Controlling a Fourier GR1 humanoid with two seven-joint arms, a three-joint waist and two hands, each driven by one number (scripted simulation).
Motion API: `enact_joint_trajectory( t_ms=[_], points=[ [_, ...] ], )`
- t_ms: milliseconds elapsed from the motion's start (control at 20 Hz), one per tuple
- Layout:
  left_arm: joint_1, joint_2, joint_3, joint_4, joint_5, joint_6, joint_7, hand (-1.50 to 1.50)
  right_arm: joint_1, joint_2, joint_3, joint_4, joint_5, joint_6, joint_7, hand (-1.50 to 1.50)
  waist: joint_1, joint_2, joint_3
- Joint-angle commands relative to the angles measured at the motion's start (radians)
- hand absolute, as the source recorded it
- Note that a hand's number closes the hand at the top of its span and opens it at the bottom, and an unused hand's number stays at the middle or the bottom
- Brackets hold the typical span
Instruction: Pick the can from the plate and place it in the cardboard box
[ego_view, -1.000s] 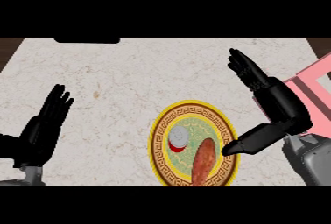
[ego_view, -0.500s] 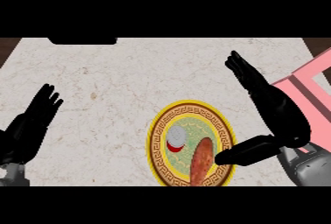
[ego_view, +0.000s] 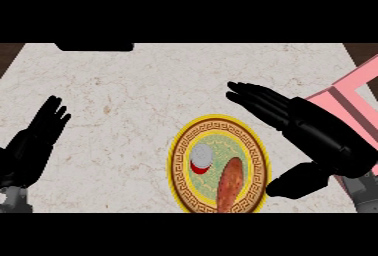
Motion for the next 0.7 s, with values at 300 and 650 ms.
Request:
enact_joint_trajectory(
  t_ms=[300,650],
  points=[
    [-0.013,-0.005,0.028,0.015,-0.001,-0.03,-0.005,0.0,-0.244,0.156,0.168,0.022,0.007,0.262,0.516,-1.5,0.009,0.006,0.002],
    [-0.016,-0.04,0.035,0.036,-0.021,-0.053,-0.007,0.0,-0.194,0.29,0.16,0.016,-0.024,0.342,0.716,-1.5,-0.001,0.007,0.003]
  ],
)
